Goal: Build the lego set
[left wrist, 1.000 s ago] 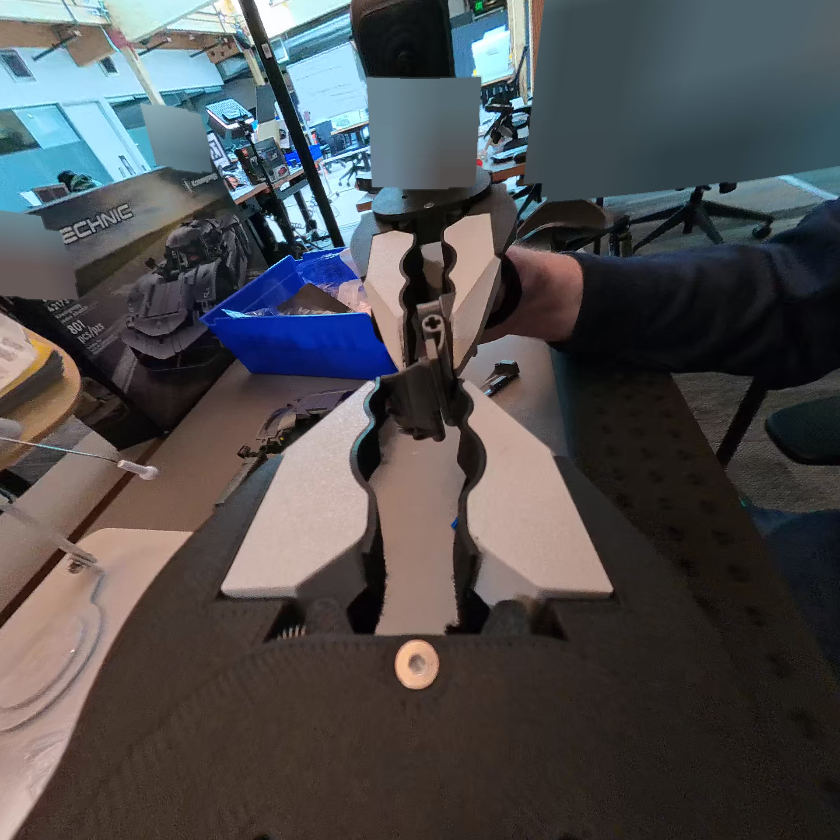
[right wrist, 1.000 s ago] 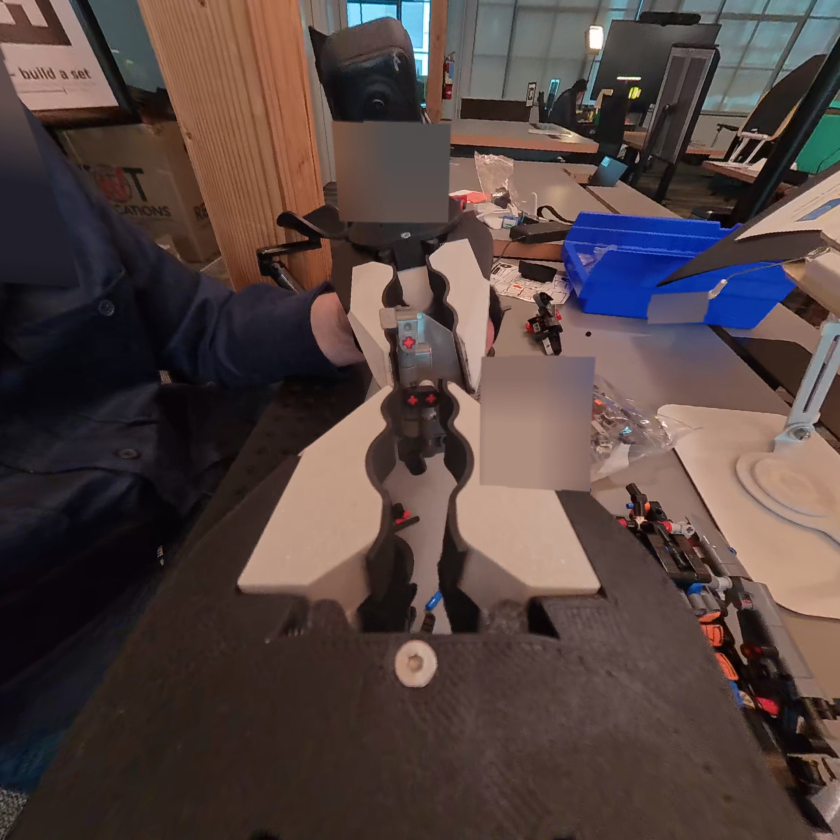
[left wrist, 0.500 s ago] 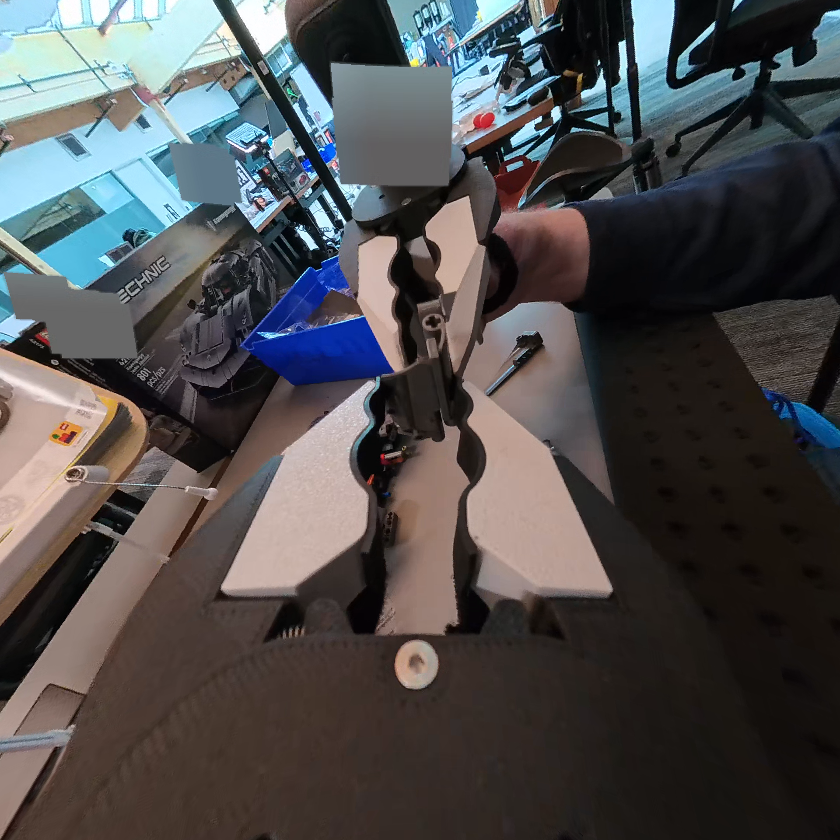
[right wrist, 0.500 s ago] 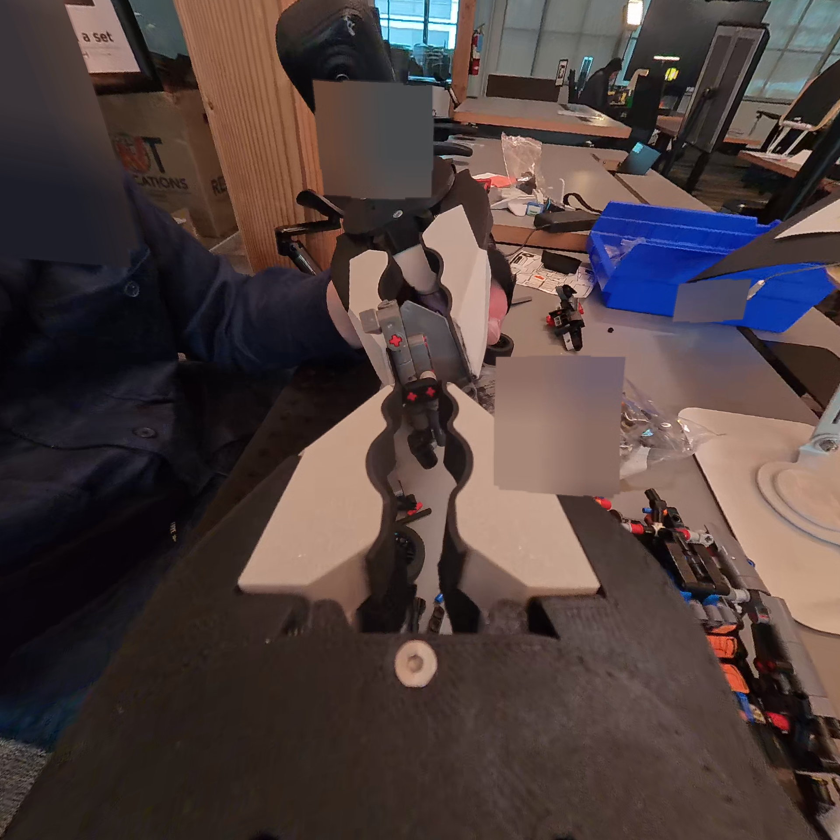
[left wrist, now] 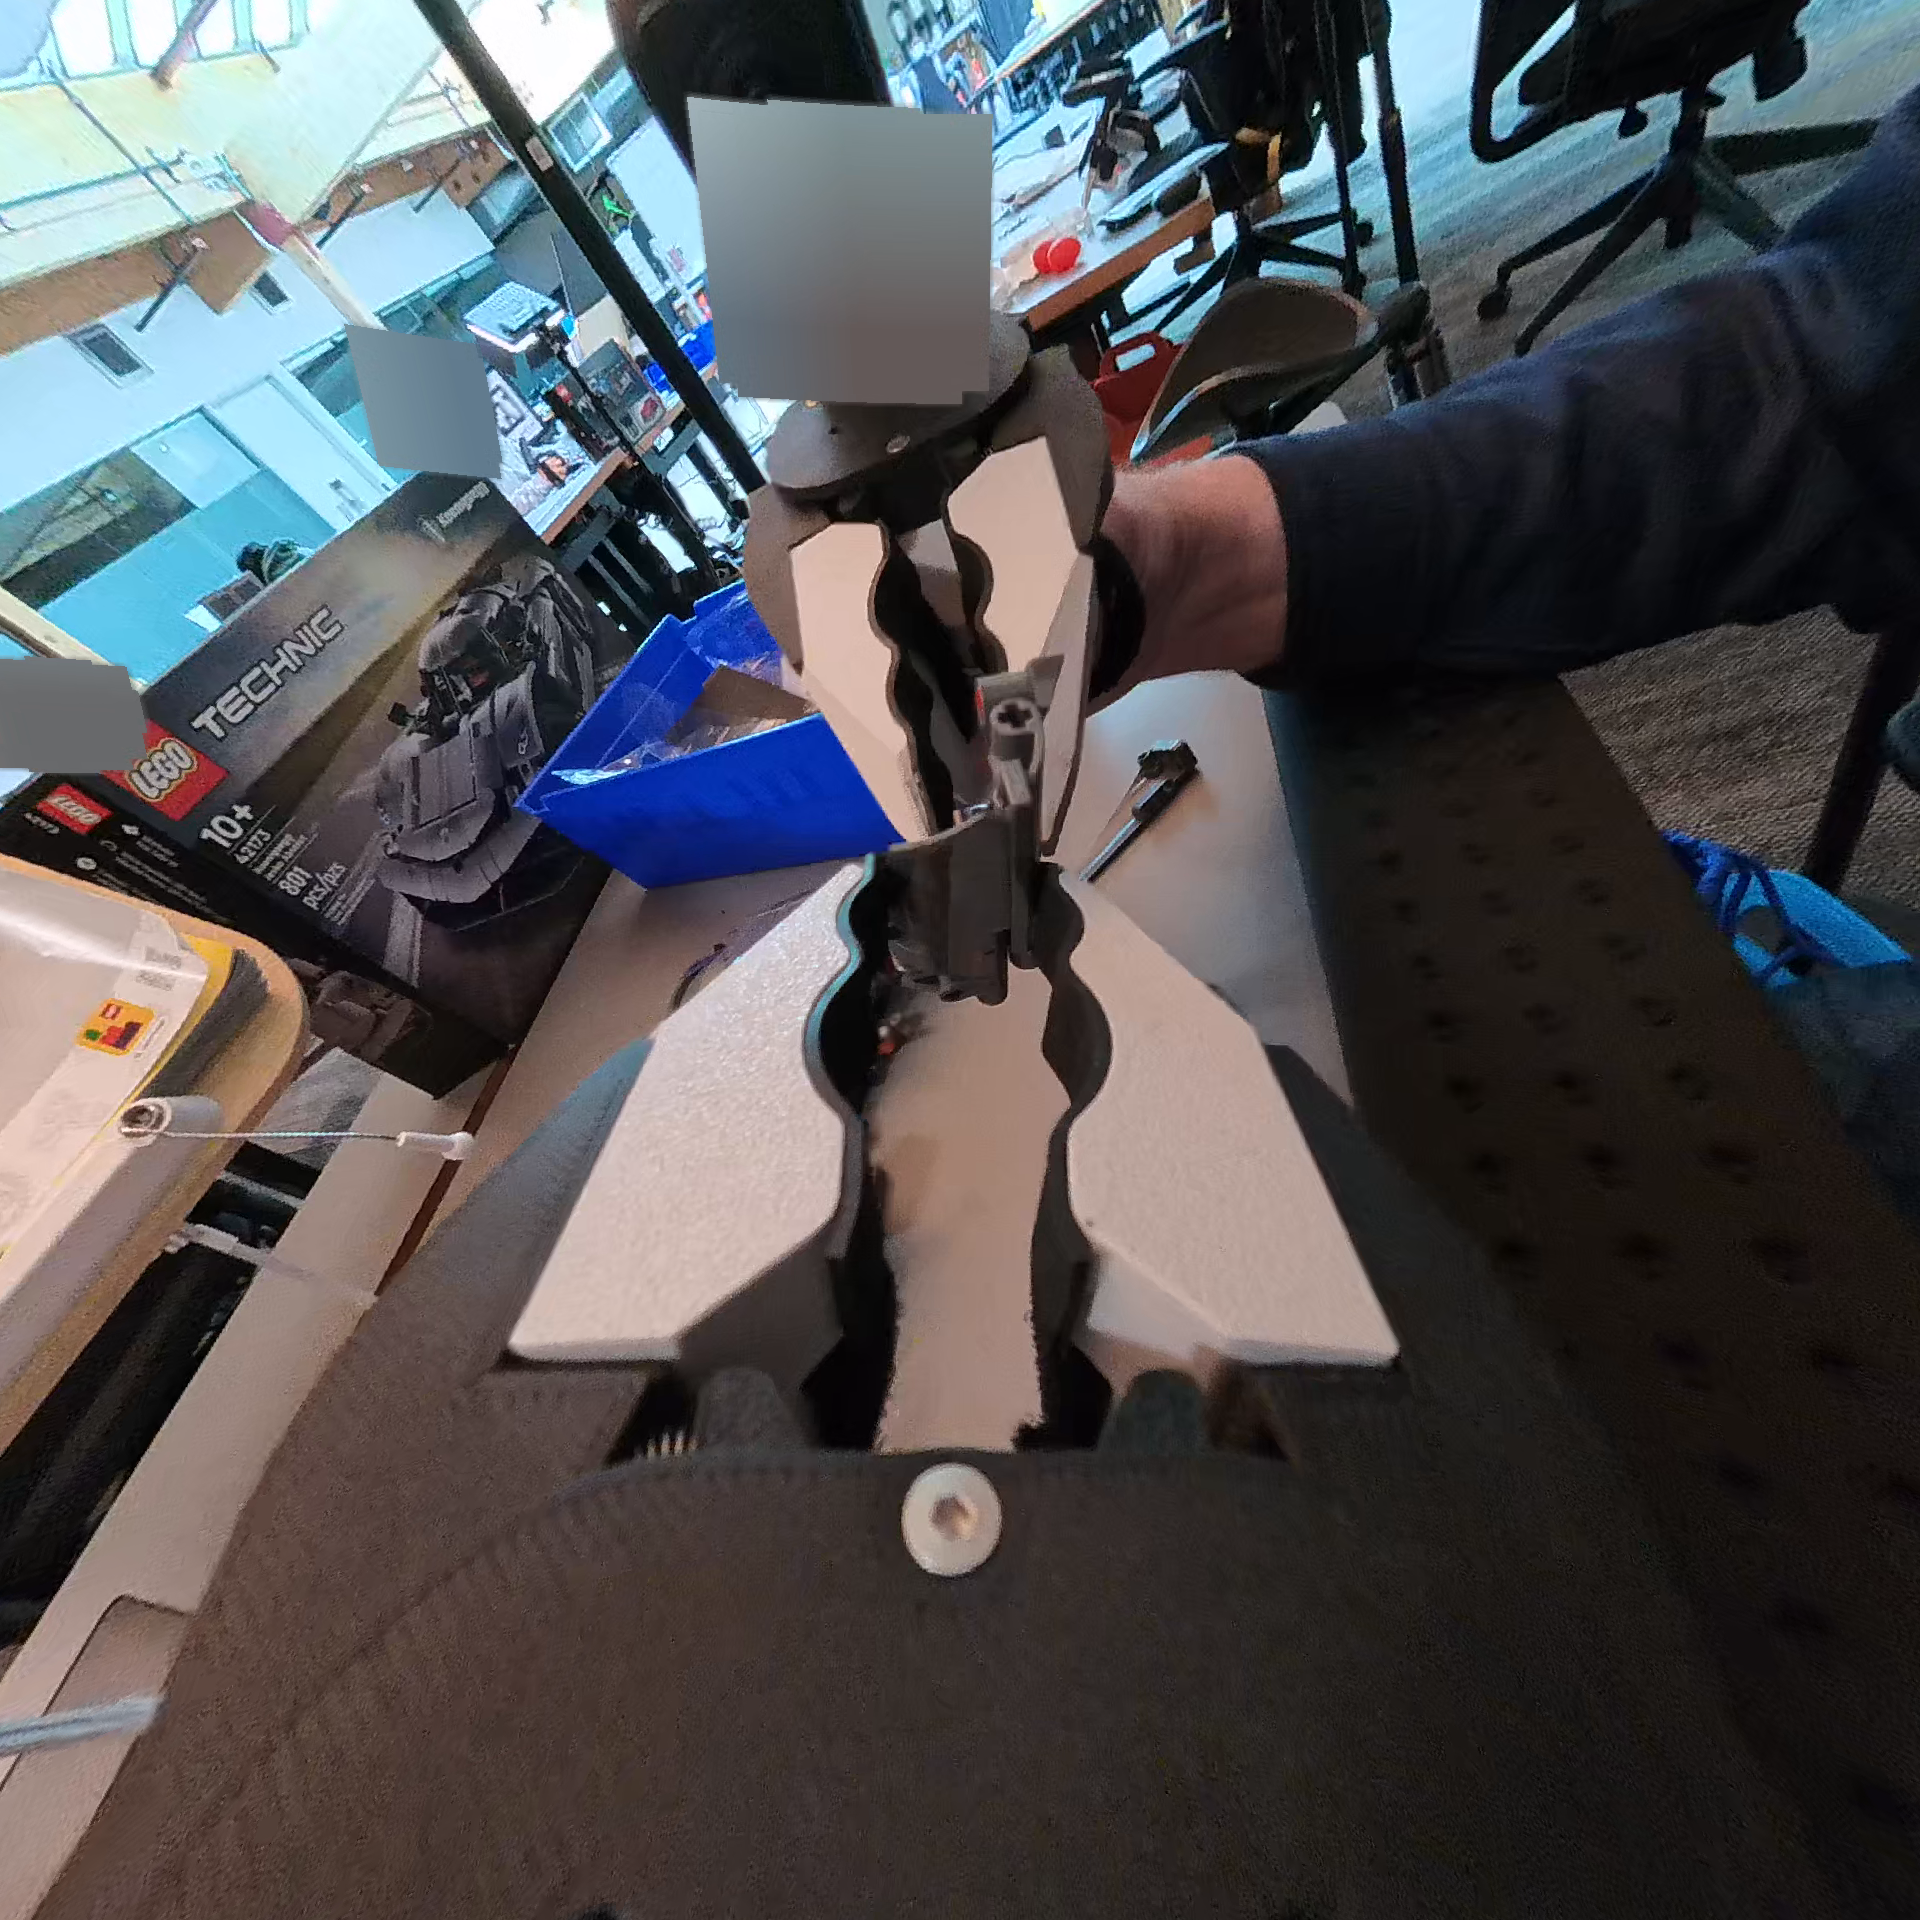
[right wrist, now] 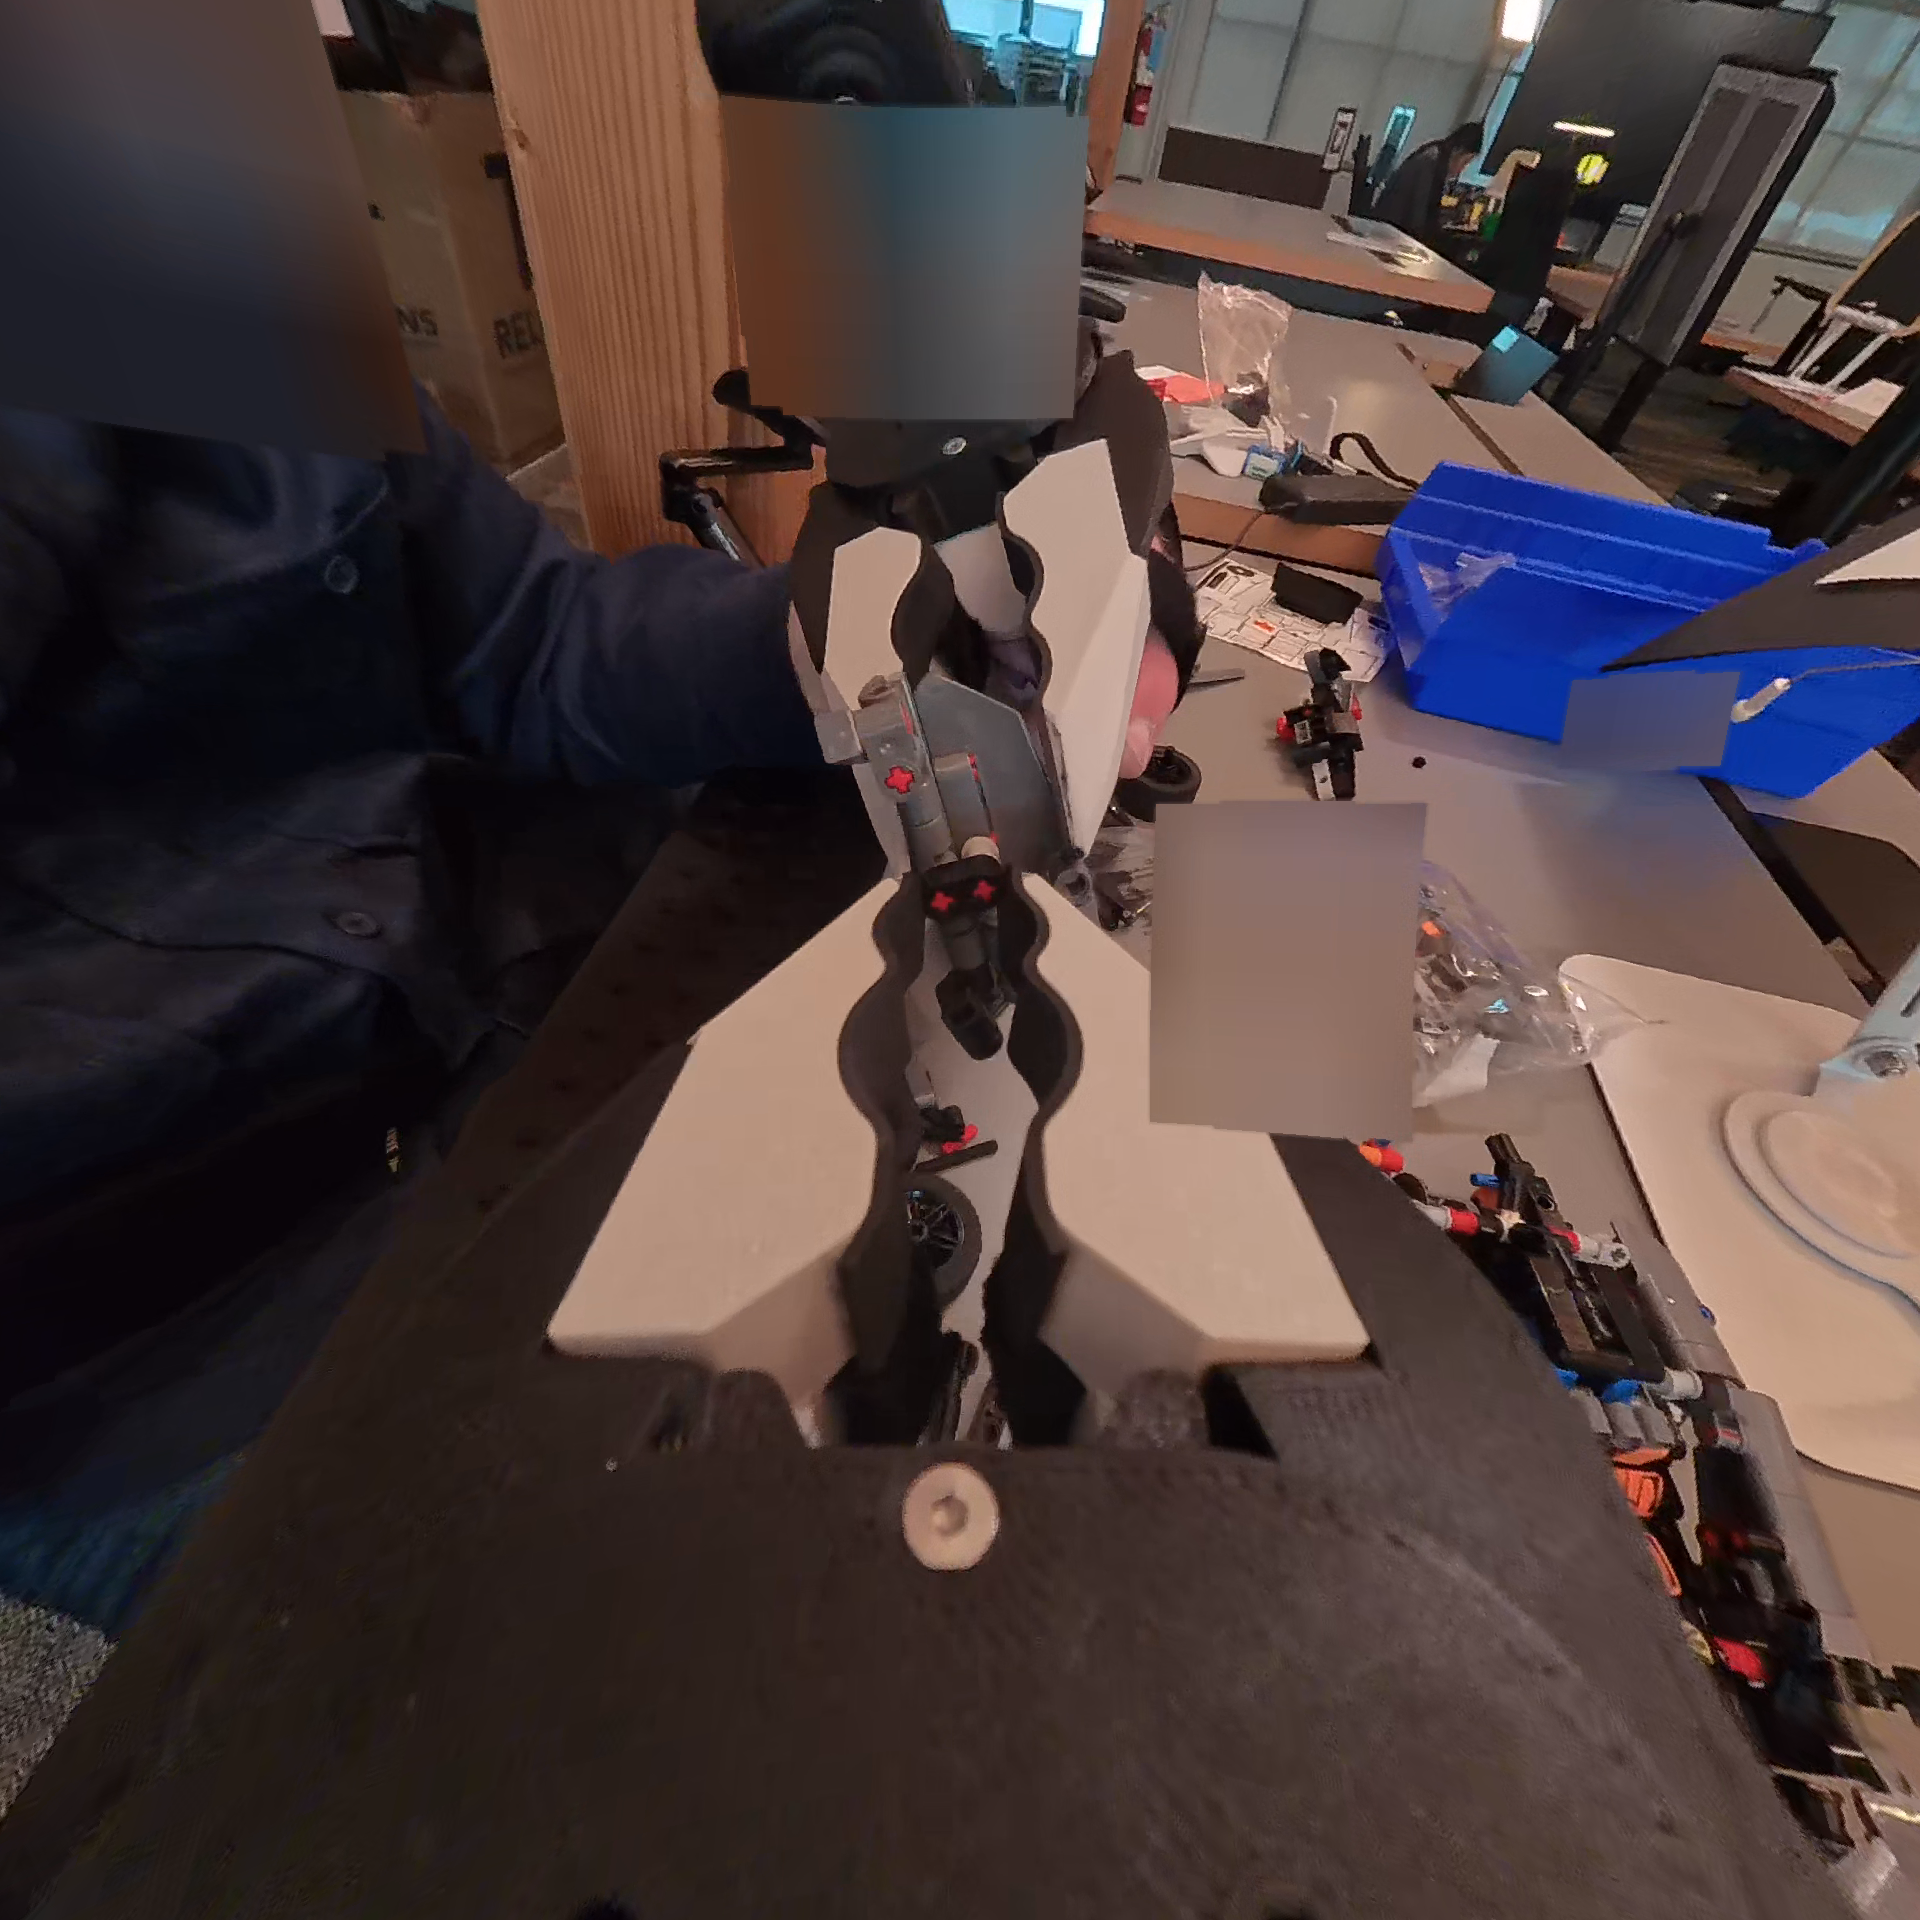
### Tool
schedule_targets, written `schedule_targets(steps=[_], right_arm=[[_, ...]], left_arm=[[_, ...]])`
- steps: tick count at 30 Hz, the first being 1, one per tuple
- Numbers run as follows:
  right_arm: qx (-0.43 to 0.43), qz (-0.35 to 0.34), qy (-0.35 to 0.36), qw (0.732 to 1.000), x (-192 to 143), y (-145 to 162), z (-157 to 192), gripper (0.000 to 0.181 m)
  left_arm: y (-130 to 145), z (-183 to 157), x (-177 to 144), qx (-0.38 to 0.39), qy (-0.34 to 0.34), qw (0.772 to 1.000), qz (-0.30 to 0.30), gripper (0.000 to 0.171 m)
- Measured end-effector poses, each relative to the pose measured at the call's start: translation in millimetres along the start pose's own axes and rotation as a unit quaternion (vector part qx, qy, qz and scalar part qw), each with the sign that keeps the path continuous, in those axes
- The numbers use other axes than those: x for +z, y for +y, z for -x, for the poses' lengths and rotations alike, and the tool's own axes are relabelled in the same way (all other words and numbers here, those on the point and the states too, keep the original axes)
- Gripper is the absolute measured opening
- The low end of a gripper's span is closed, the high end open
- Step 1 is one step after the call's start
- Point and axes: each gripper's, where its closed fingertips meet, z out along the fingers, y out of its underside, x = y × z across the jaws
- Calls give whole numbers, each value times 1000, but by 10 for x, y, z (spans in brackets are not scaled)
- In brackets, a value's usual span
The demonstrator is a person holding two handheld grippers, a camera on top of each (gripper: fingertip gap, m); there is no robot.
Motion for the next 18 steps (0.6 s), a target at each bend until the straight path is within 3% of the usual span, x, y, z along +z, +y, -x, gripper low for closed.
schedule_targets(steps=[18], right_arm=[[16,6,-32,999,-91,145,97,12]], left_arm=[[54,-146,69,-1,35,999,12,24]])
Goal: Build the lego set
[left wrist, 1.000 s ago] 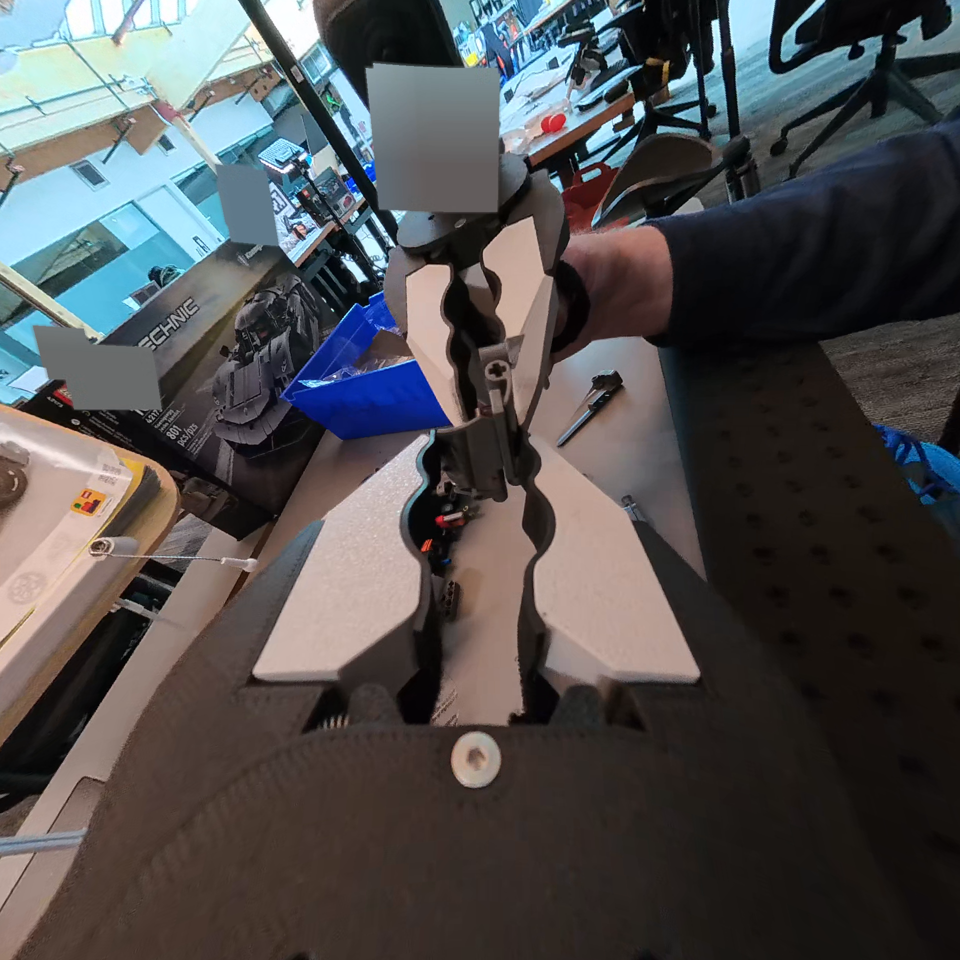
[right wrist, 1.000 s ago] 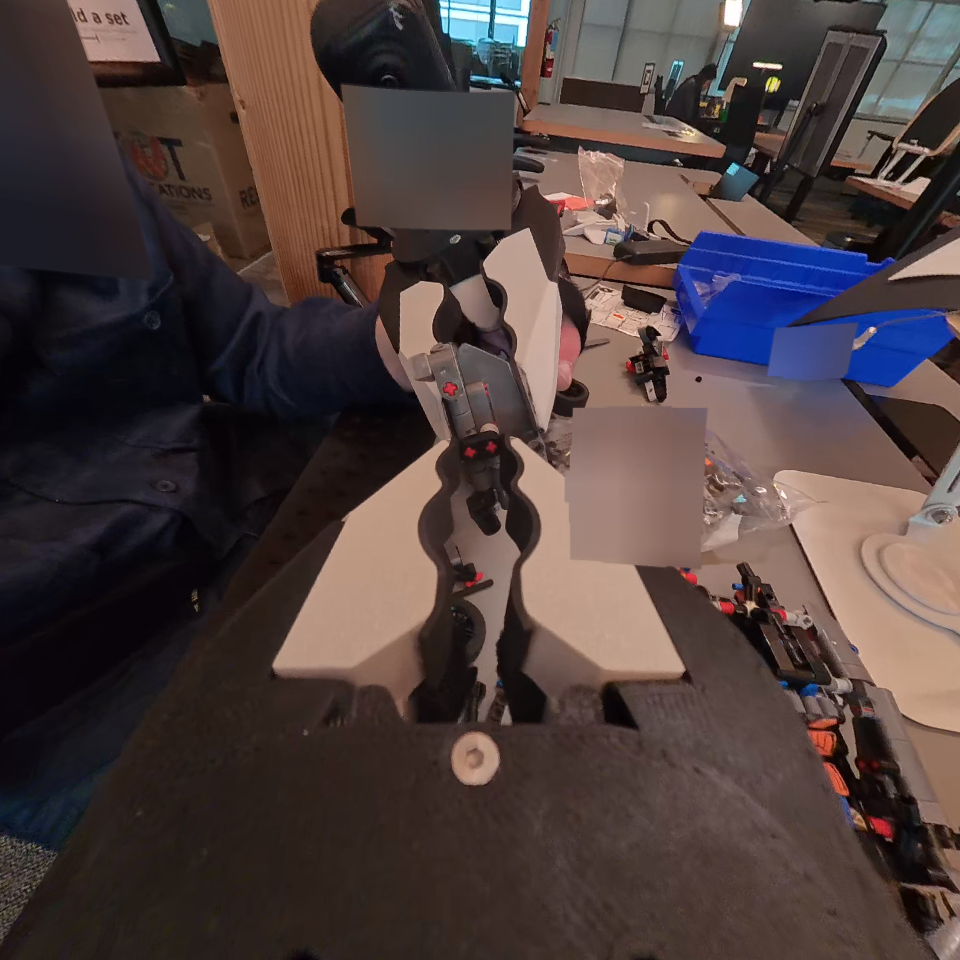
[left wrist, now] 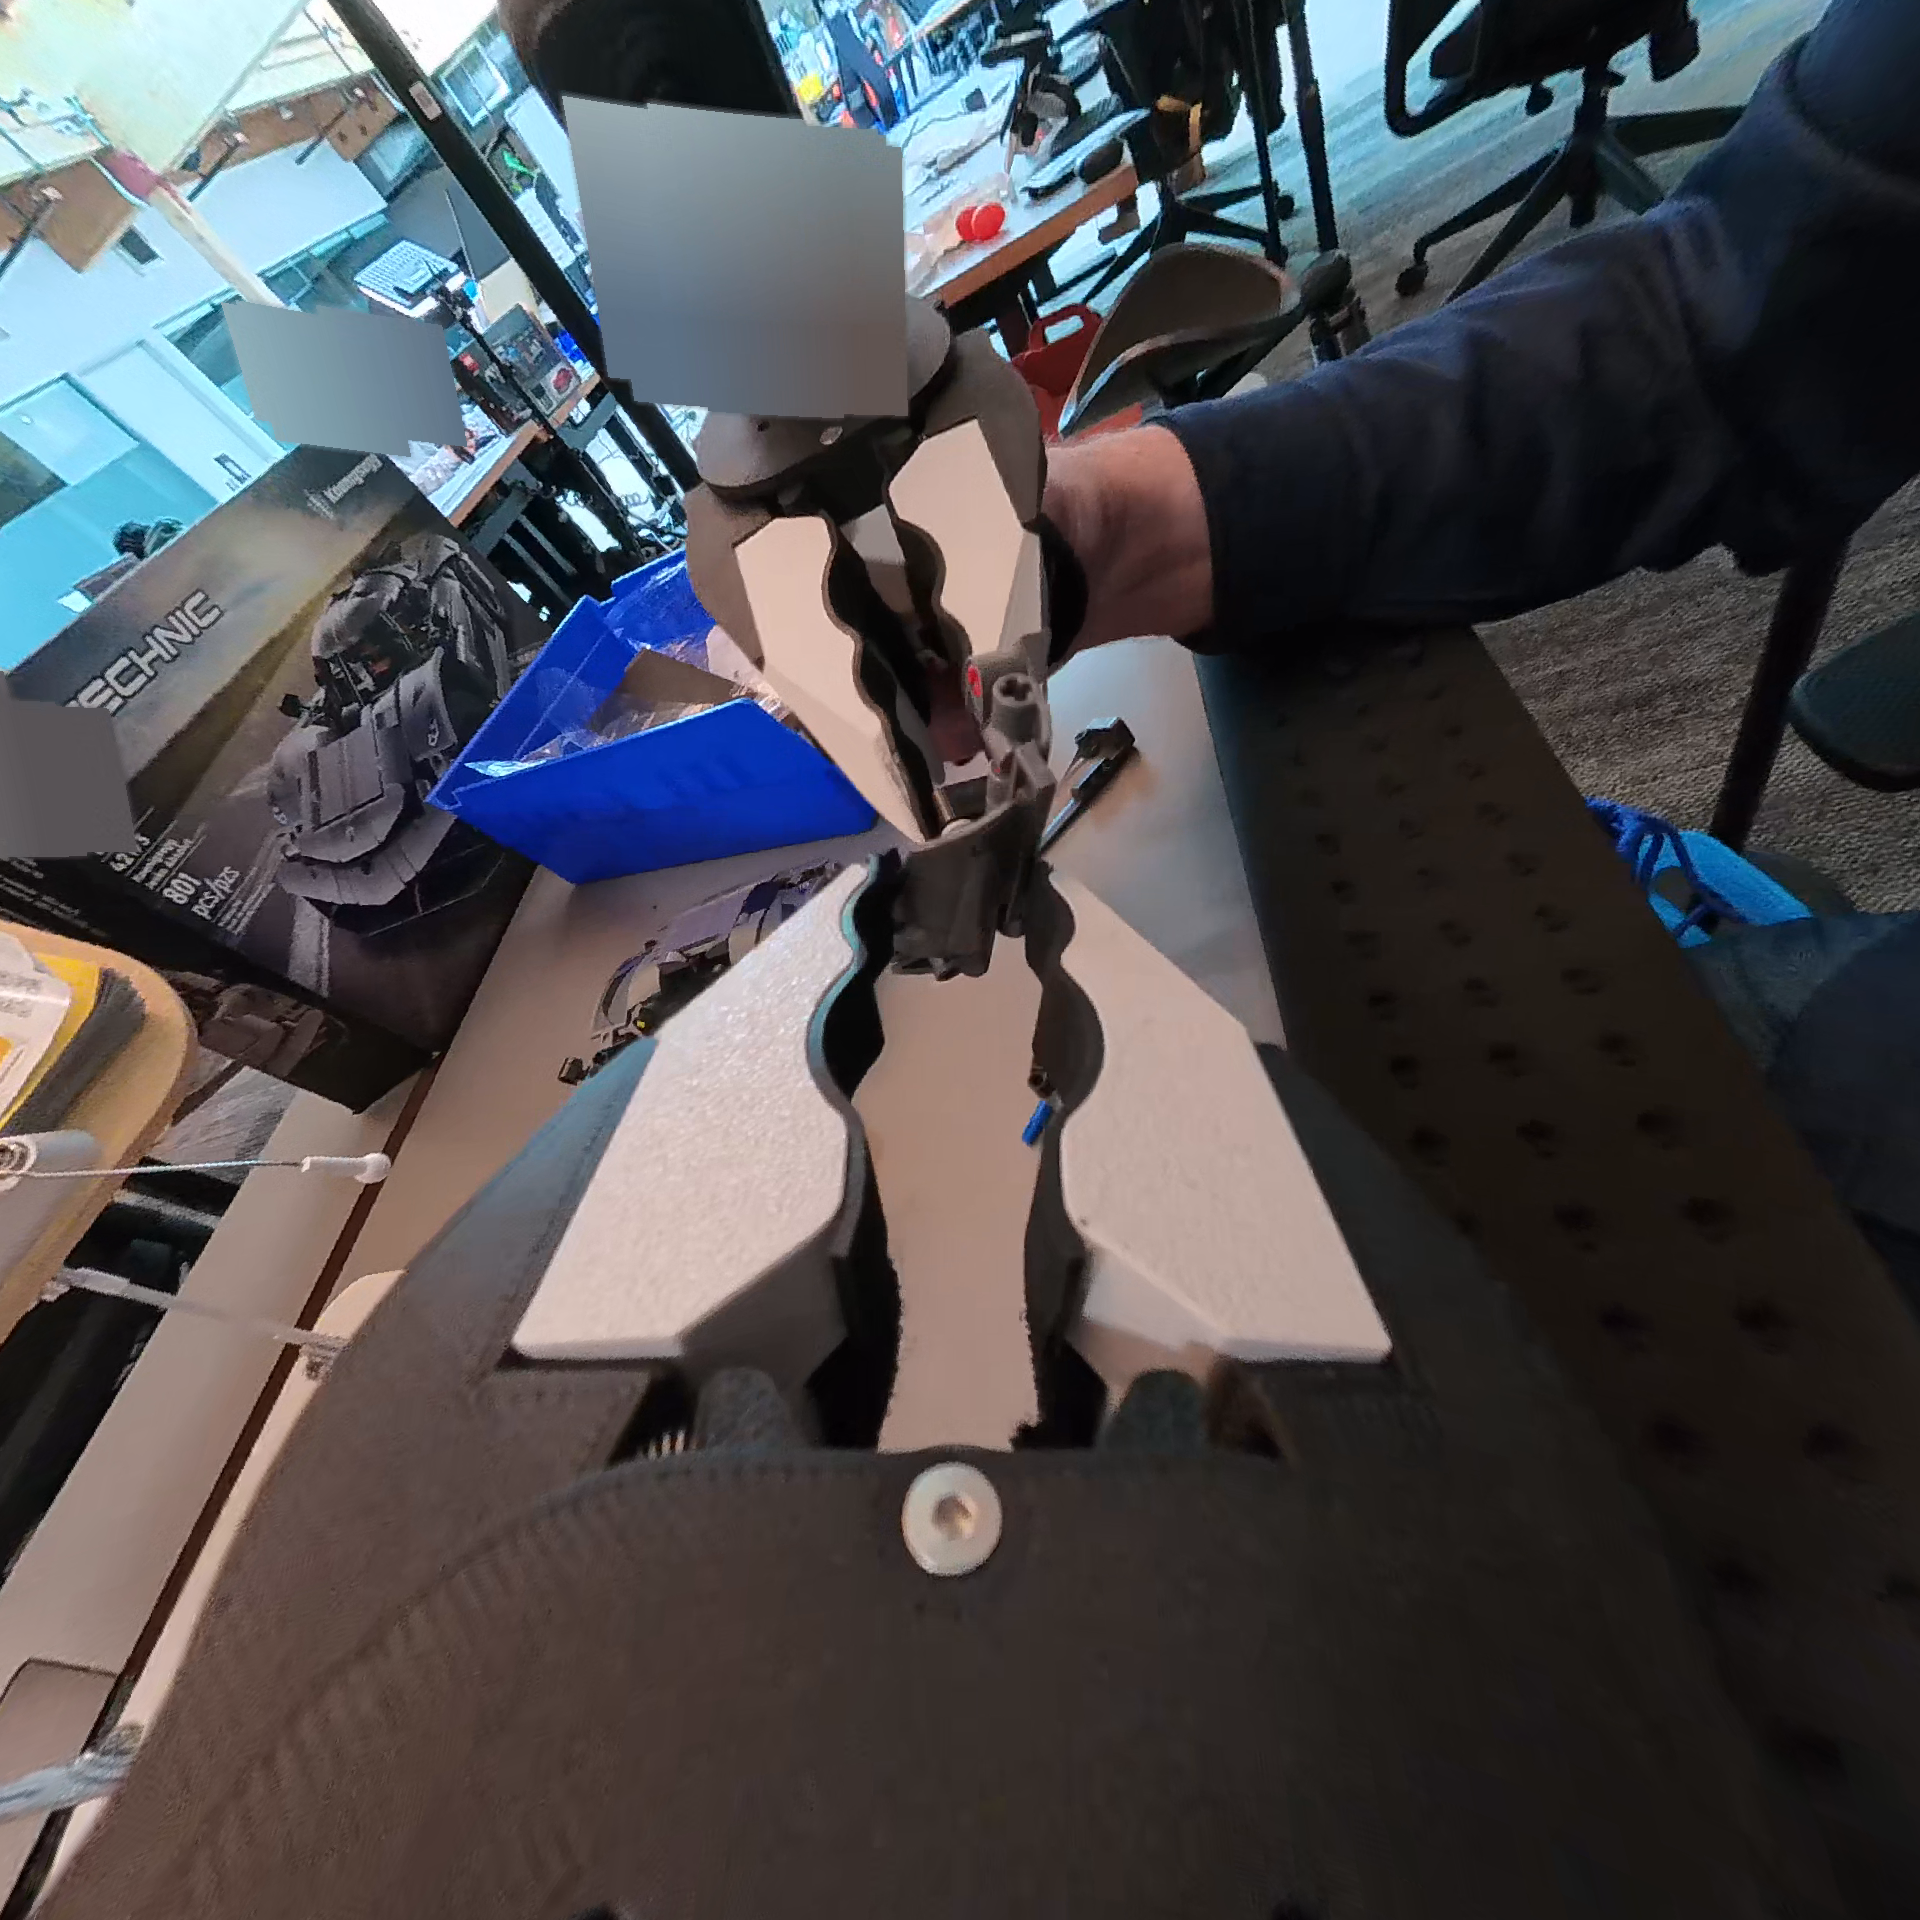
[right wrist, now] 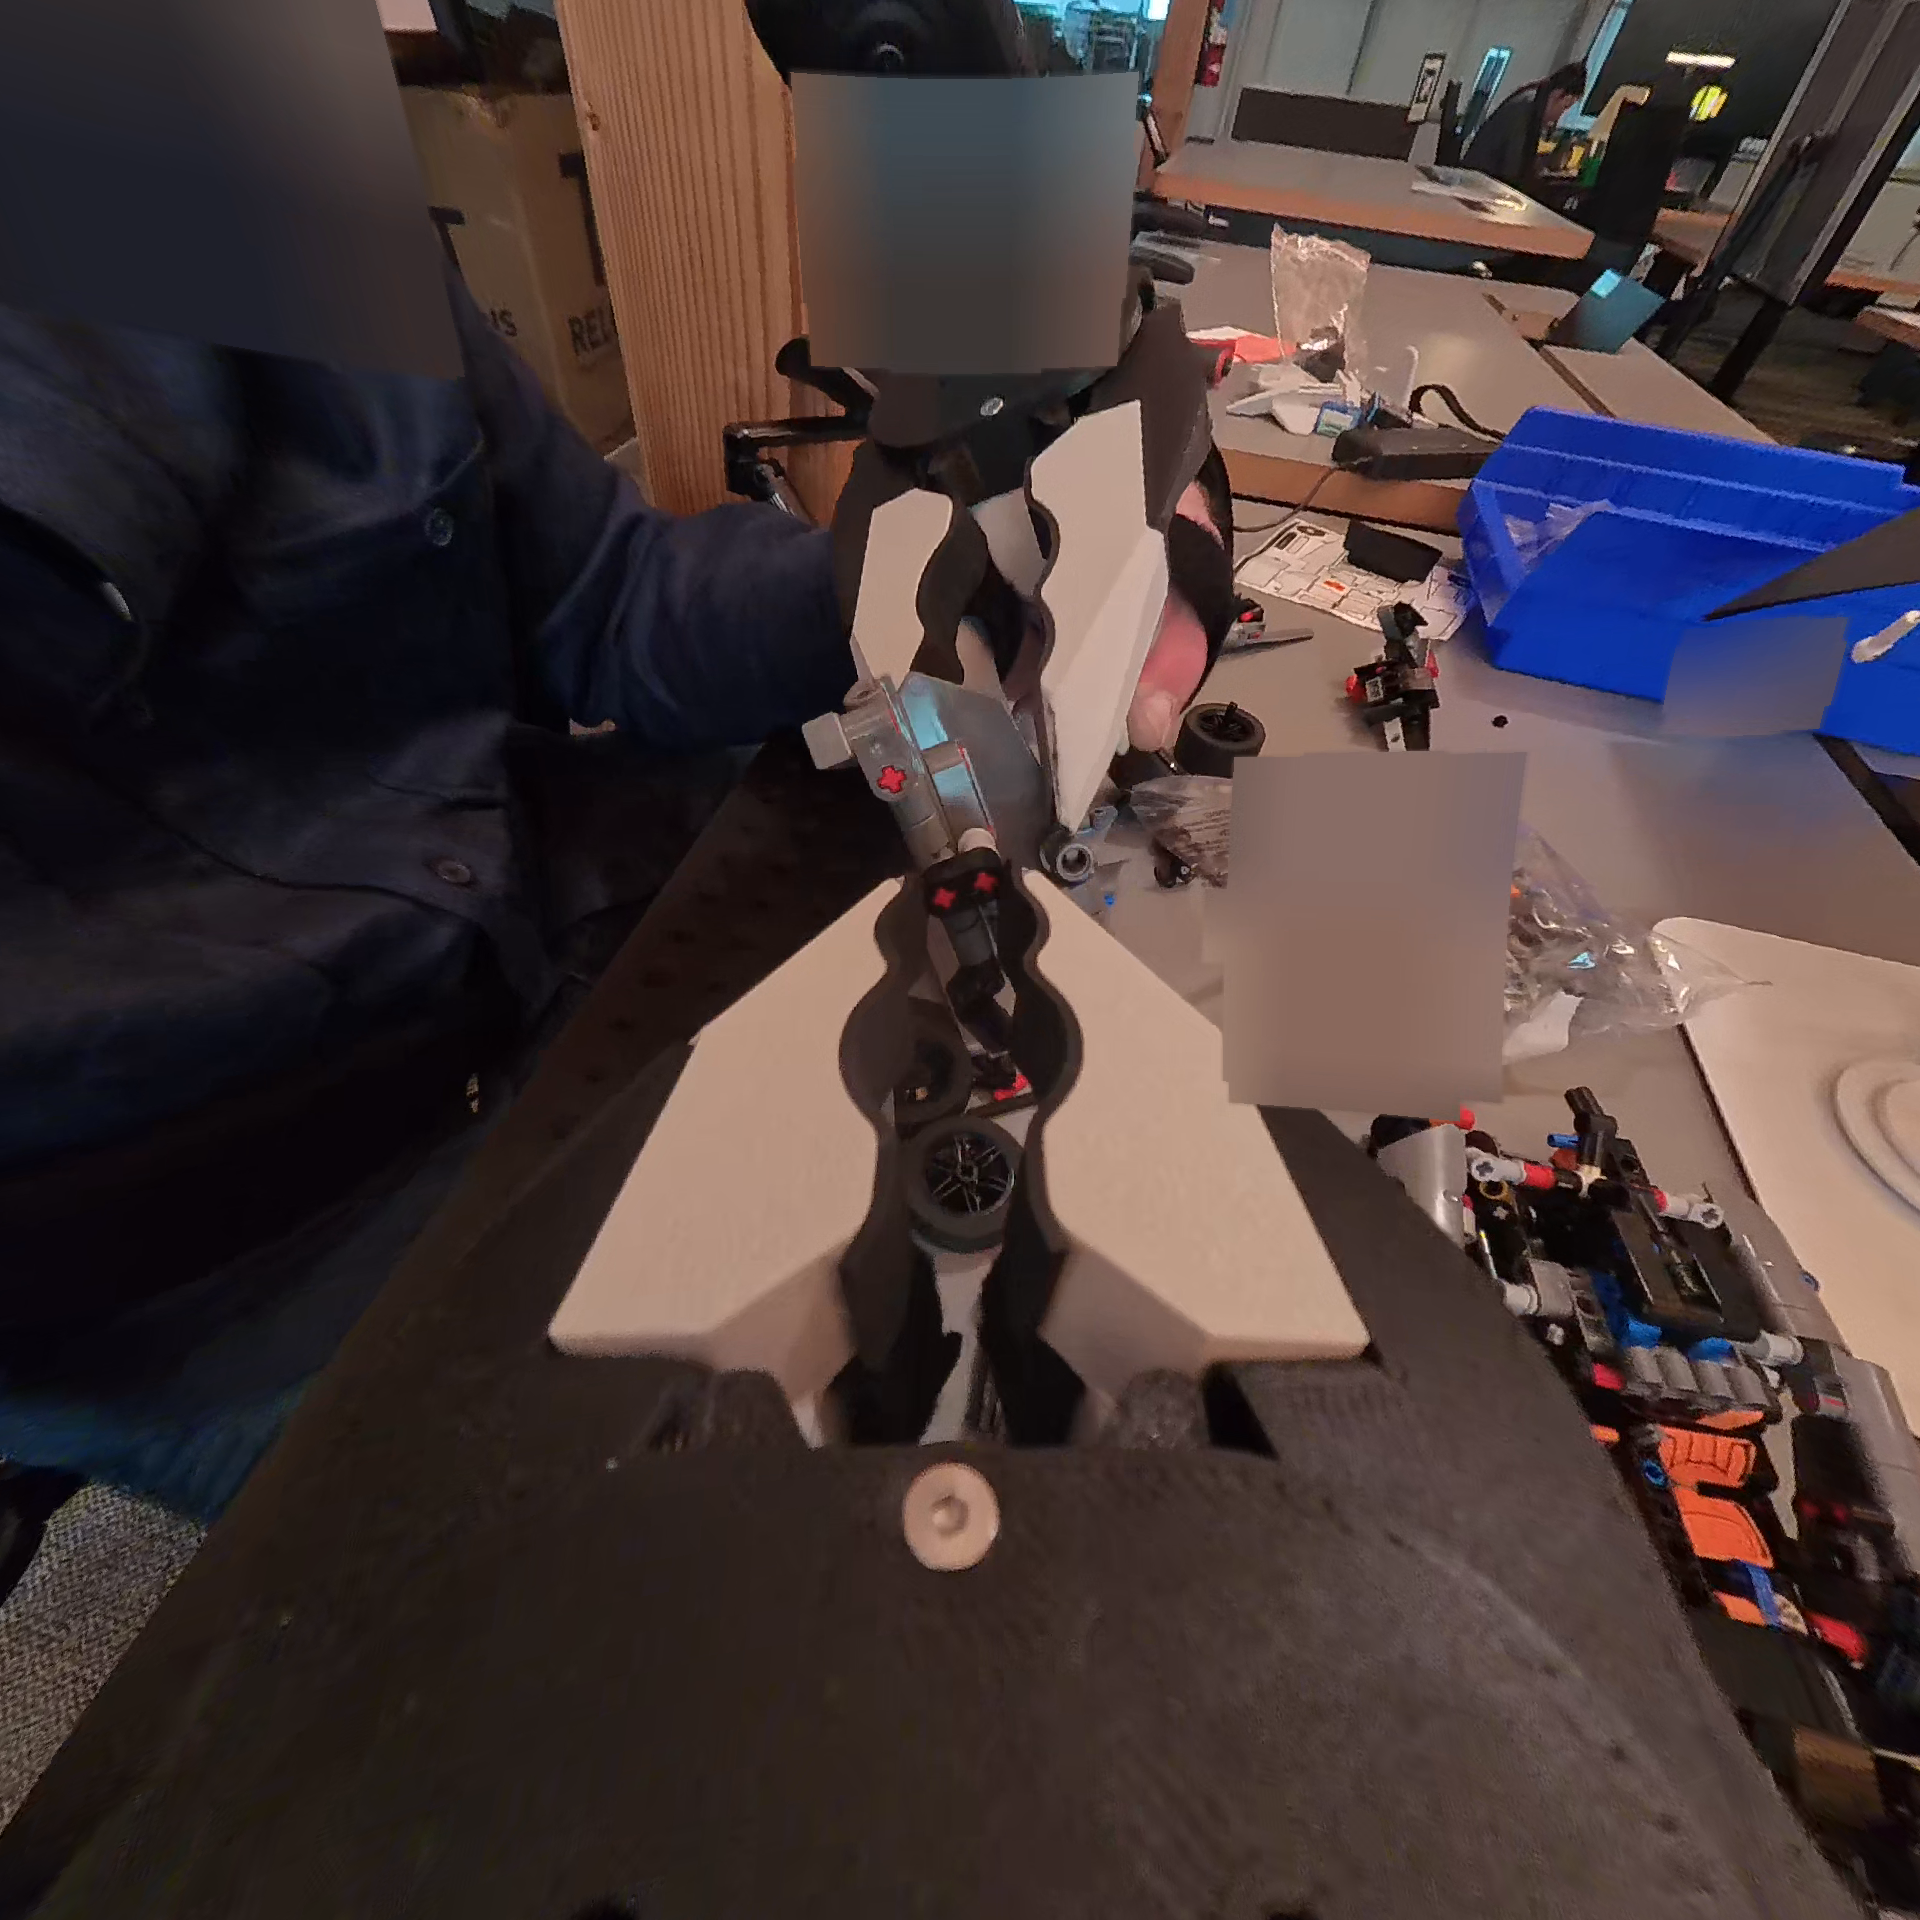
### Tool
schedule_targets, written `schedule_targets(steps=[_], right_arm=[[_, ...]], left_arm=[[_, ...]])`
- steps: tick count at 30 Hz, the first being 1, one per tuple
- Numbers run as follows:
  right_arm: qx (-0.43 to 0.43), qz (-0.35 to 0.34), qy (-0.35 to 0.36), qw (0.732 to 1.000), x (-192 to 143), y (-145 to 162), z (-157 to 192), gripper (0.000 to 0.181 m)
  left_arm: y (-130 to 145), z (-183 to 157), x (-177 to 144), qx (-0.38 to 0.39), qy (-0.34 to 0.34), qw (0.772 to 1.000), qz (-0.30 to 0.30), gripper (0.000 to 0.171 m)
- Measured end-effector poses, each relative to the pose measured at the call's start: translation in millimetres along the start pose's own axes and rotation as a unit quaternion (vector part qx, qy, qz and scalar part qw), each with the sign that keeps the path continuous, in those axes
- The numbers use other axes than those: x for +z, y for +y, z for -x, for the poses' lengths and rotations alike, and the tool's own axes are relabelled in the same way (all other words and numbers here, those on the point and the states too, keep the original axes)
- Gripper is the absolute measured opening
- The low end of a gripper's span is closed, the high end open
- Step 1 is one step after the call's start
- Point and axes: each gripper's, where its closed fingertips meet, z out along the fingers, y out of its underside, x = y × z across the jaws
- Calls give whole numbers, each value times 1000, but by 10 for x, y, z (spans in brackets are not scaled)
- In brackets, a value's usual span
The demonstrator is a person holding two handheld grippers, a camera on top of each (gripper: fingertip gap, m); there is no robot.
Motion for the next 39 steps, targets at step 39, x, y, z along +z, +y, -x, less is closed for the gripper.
schedule_targets(steps=[39], right_arm=[[24,33,48,998,34,241,-168,15]], left_arm=[[227,49,170,89,-50,992,72,23]])
